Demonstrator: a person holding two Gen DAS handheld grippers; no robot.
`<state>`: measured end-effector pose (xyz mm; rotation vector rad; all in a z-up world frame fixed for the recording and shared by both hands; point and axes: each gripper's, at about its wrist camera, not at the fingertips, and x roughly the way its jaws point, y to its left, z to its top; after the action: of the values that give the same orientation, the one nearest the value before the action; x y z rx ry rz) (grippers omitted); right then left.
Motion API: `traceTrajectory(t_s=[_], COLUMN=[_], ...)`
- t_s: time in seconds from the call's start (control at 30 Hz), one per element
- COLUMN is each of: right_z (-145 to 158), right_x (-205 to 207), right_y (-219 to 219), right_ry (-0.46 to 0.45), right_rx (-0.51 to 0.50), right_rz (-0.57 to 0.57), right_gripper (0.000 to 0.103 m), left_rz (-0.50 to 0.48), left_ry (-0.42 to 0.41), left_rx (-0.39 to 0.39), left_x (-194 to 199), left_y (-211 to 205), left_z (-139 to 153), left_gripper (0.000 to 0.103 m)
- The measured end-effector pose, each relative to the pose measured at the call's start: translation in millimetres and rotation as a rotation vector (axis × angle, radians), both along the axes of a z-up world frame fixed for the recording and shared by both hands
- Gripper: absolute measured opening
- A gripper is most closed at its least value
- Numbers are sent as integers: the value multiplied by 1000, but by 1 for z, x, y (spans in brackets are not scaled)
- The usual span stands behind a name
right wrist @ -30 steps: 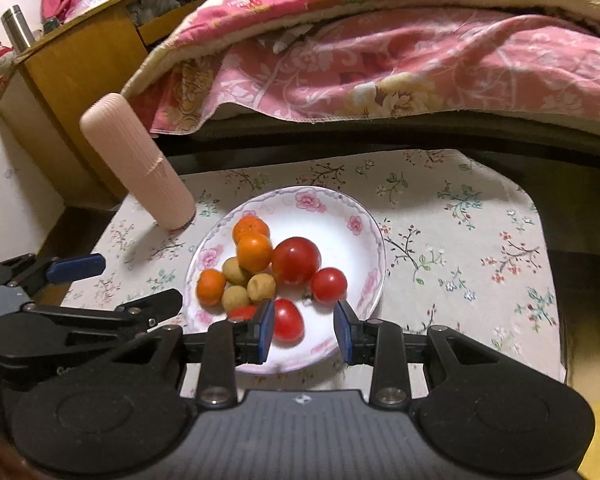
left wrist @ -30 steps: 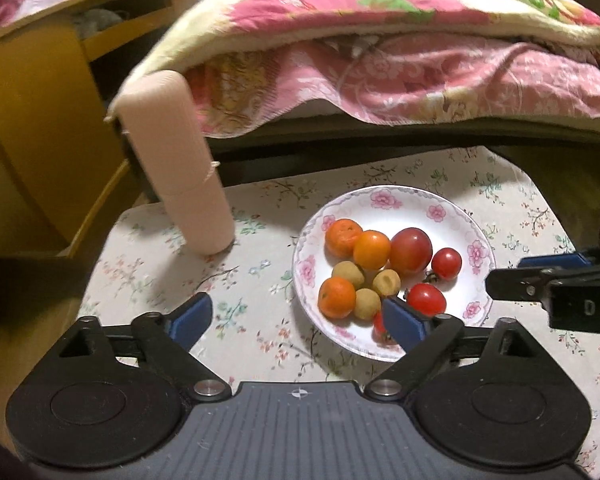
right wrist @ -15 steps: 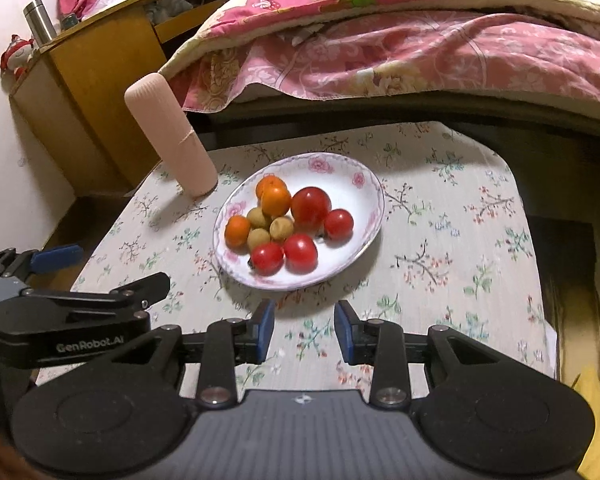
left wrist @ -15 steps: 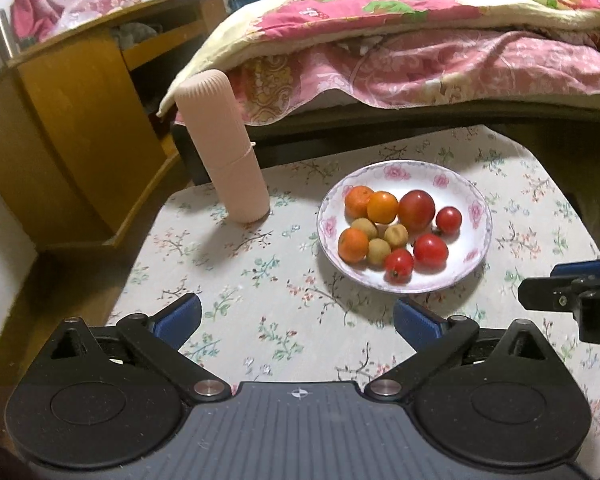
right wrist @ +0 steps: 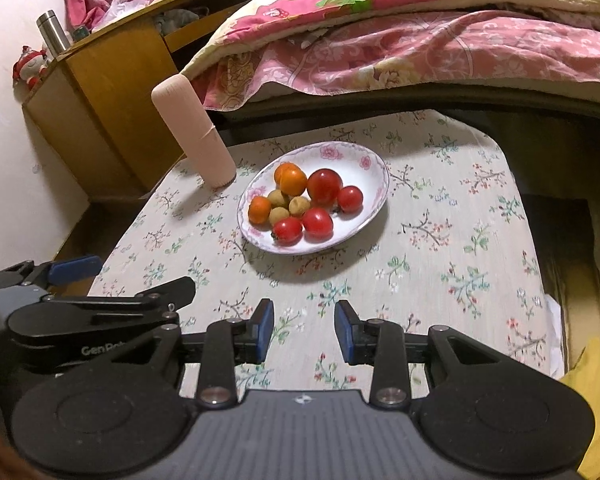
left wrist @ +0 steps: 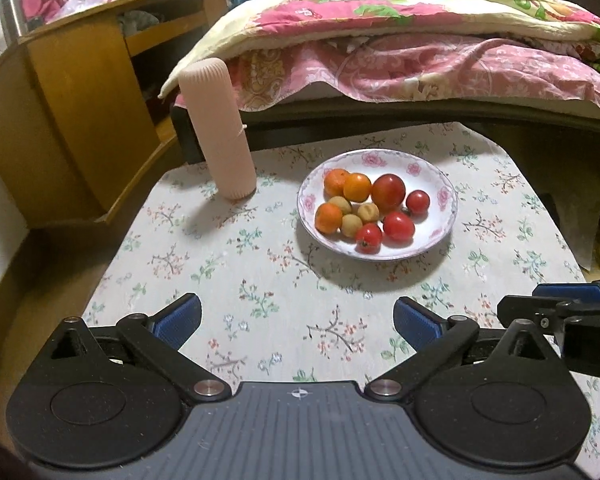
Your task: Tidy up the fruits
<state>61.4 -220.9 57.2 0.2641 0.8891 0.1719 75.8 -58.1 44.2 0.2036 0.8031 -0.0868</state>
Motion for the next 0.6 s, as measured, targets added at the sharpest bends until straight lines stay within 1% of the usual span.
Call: traceTrajectory(t_s=[0.27, 0.6], right_z=[-1, -3], right_x=[-21, -38], right_y=[4, 8], right_ry=[2, 7], right_rx=[-2, -10], right_rz=[-7, -3], right_gripper=[34, 34], left_rz=[7, 0], left_ry=[33, 17], left_rx=[-24, -22], left_x=[-18, -35], left_y=[4, 3], left_z=[-1, 0], left_gripper=[103, 103])
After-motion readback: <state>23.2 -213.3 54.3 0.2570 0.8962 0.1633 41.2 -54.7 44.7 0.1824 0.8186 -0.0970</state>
